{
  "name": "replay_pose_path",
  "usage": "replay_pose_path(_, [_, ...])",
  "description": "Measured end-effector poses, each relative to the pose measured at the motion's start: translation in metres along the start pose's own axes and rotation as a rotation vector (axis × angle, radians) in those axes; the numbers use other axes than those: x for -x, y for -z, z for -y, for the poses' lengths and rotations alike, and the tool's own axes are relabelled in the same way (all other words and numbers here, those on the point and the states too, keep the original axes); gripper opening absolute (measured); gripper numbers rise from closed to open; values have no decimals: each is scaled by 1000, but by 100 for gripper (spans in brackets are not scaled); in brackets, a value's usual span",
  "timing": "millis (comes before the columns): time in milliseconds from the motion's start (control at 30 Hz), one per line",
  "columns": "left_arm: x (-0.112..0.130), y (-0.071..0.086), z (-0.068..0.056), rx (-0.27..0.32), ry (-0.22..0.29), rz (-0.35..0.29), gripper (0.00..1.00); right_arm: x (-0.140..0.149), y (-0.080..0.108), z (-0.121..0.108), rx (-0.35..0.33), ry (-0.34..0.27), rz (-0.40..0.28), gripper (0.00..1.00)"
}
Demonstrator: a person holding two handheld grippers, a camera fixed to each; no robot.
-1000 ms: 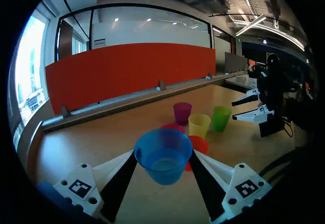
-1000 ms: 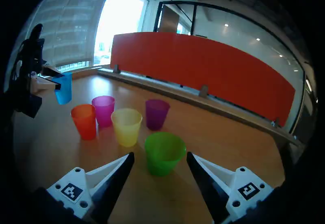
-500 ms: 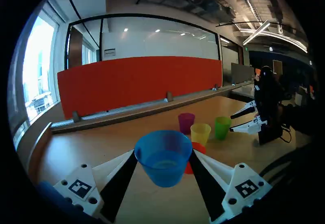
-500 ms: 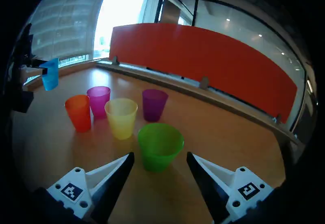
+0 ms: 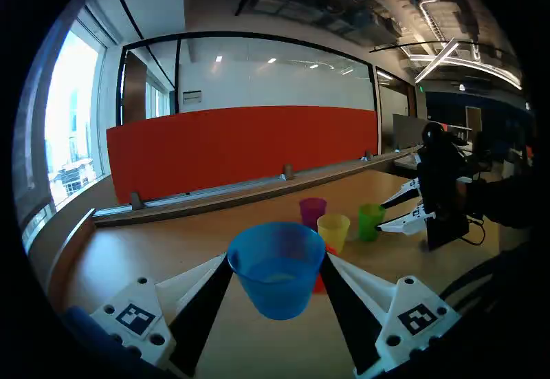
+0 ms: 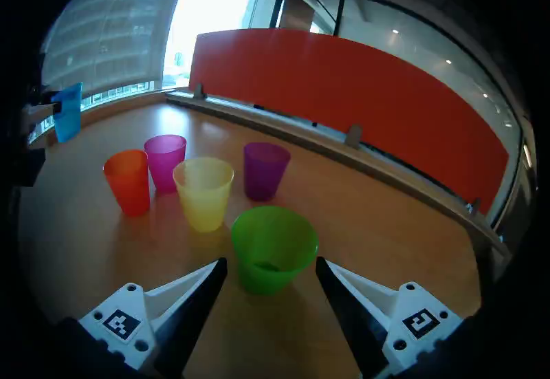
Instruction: Pour water
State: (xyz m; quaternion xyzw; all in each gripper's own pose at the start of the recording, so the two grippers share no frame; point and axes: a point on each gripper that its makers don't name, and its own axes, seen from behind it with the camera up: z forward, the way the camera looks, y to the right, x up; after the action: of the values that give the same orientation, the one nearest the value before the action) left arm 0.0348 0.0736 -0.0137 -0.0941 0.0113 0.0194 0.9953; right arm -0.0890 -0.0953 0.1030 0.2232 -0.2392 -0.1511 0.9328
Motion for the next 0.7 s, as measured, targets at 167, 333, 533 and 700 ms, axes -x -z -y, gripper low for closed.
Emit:
replay_pose_path(167, [1,7,-3,-5,3,-3,87,-4,-7,-1,-2,-11,5,100])
replay_pose_path(333, [4,12,-5,-4,10,-3,87,-6,-12,0,-8,-9,12,100])
replay_pose_path(533, [6,14,-5,-6,13,0,87,-10,-16,2,-13,-11,14,100])
replay_pose_path(700, [7,14,-6,-2,18,1,87,-10,-20,1,-13,-26,18,100])
